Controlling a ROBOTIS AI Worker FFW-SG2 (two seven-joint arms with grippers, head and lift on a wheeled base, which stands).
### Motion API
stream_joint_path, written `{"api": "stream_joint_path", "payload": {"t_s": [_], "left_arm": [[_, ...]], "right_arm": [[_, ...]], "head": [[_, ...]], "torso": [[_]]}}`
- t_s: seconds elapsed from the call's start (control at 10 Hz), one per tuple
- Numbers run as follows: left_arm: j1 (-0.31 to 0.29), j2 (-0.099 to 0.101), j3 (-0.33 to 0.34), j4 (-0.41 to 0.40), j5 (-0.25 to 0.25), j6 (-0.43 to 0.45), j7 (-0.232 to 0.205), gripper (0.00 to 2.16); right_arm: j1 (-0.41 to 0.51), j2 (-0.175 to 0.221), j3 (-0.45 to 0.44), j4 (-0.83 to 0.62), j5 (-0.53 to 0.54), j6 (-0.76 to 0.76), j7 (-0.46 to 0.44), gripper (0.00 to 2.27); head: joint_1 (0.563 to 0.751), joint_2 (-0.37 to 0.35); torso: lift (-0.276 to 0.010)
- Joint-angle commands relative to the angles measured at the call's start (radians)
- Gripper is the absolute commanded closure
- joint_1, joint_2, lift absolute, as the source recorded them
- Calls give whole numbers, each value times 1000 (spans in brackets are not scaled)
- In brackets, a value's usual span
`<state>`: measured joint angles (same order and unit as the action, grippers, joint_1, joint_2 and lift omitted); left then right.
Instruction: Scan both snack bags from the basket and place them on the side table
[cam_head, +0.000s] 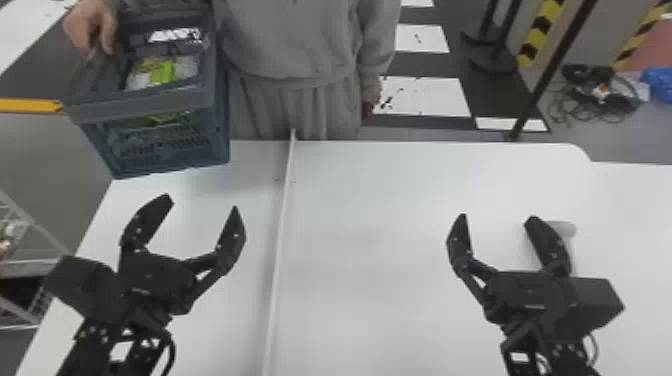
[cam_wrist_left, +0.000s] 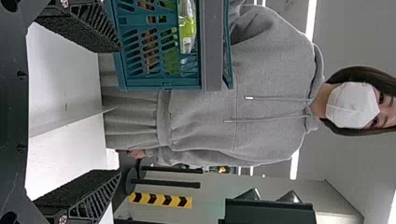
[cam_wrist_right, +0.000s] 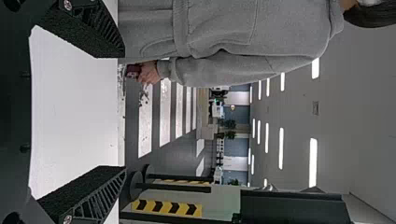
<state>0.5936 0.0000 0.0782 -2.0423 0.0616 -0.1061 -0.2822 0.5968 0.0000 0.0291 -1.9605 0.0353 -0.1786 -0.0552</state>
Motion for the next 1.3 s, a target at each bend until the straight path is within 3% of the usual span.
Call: {"api": "stream_joint_path", "payload": {"t_s": [0.0, 0.7, 0.9, 1.2], "left_arm": [[0, -3, 0, -1, 0, 1, 0, 63], [0, -3, 0, 1, 1, -2, 3, 63], [-2, -3, -6, 1, 10, 13, 35, 63], [-2, -3, -6, -3, 10, 13, 31, 63]], "right_arm": [[0, 1, 0, 0, 0, 0, 0, 70], [1, 1, 0, 0, 0, 0, 0, 70], [1, 1, 0, 0, 0, 0, 0, 70], [0, 1, 0, 2, 0, 0, 0, 70]], "head": [[695, -14], [695, -14], [695, -11], [695, -8]], "torso": [[-75], [-75], [-75], [-75]]}}
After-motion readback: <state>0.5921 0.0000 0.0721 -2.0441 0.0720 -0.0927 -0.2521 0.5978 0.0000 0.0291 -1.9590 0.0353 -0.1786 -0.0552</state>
